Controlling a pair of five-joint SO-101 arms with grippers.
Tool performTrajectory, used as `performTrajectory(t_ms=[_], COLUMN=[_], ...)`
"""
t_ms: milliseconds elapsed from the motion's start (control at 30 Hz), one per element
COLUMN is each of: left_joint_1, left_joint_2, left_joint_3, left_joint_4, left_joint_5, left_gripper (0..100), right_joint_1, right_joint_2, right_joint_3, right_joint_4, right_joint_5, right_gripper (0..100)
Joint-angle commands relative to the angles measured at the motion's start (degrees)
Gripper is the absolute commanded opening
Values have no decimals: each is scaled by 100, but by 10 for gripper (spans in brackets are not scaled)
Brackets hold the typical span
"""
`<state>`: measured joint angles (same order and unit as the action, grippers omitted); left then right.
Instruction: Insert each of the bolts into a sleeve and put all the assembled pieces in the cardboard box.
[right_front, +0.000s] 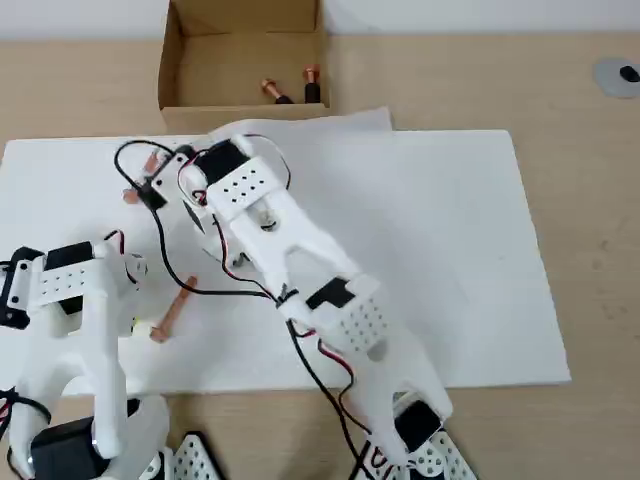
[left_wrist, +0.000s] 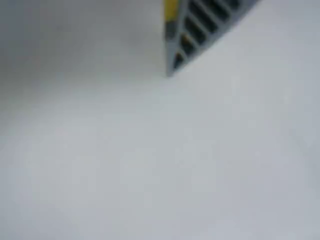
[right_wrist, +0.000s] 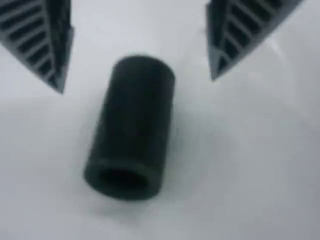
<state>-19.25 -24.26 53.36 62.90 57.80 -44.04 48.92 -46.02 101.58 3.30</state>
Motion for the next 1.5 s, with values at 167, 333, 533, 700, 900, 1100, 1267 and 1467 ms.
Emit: performTrajectory(t_ms=[167, 333, 533, 700, 900, 1100, 1267, 1467], left_joint_1=[-18, -18, -18, 44, 79, 88, 88, 88], left_joint_2=[-92, -92, -92, -92, -92, -92, -92, -92], left_joint_3=[-18, -18, -18, -18, -9, -9, -9, -9], left_joint_4=[-53, -53, -53, -53, -44, -44, -44, -44], left_joint_5=[-26, -26, -26, -26, -26, -26, -26, -26], left_gripper=[272, 272, 272, 272, 272, 272, 272, 272], right_joint_1=[101, 92, 75, 31, 22, 31, 31, 119], right_joint_2=[48, 31, 57, 127, 277, 268, 277, 277], right_joint_3=[-321, -488, -567, -593, -593, -593, -593, -593], right_joint_4=[53, 70, 53, -35, -158, -158, -158, -132], right_joint_5=[44, 44, 44, 53, 53, 141, 229, 220], right_gripper=[224, 224, 224, 224, 224, 224, 165, 15])
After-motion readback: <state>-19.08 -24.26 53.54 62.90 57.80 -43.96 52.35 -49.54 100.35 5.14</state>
